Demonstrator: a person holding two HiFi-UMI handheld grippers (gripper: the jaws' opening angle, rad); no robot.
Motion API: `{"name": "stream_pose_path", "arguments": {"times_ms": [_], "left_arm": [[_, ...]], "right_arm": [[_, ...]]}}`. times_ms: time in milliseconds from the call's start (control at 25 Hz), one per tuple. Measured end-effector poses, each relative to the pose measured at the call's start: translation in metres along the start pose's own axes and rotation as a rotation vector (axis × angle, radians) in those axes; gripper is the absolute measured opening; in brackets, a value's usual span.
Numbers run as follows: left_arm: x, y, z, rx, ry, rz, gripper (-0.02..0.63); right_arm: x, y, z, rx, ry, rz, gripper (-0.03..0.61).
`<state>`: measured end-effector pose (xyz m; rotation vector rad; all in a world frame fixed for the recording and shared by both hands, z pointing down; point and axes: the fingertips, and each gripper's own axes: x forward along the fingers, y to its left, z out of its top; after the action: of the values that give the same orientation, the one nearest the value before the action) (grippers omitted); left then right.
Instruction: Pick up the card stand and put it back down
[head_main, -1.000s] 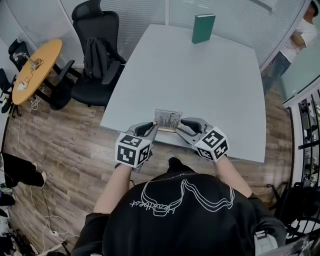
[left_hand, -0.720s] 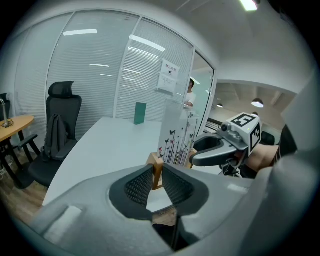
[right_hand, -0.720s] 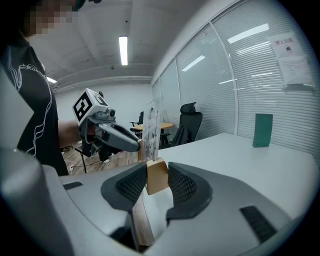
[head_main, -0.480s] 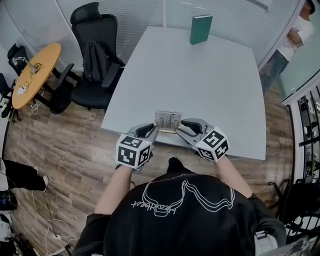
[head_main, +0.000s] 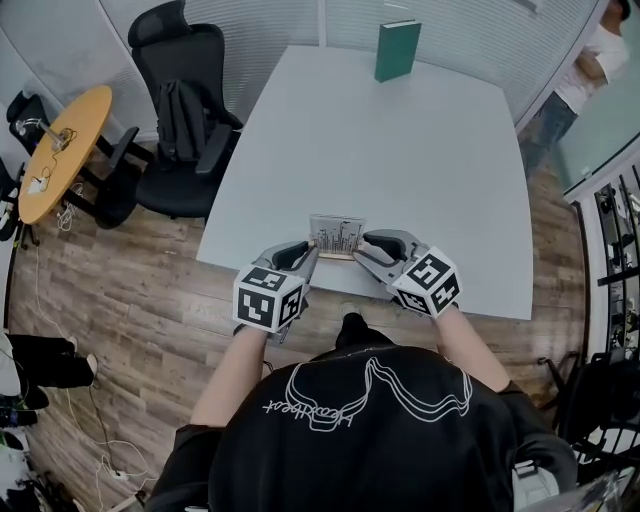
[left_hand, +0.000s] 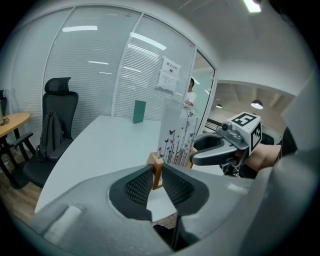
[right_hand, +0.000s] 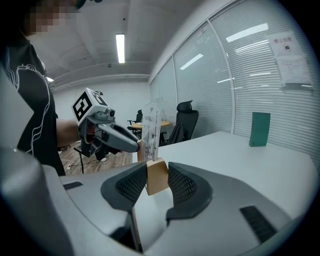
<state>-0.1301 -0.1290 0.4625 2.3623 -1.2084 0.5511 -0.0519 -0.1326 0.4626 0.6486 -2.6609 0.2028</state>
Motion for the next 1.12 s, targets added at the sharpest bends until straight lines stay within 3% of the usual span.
{"name": "stream_pose_path", "arguments": {"times_ms": [400,1120], "left_arm": [[0.044,0.017,0.015,-0.004,0.017,-0.007,0.064],[0.111,0.067,-0.018,-0.074,0.080,-0.012,0.066]], "right_arm": [[0.015,-0.046,-0.008,0.008,0.035,-0.008,0.139],[0.078,-0.094,-0.058,0.003,0.155,0.027,0.140]]}}
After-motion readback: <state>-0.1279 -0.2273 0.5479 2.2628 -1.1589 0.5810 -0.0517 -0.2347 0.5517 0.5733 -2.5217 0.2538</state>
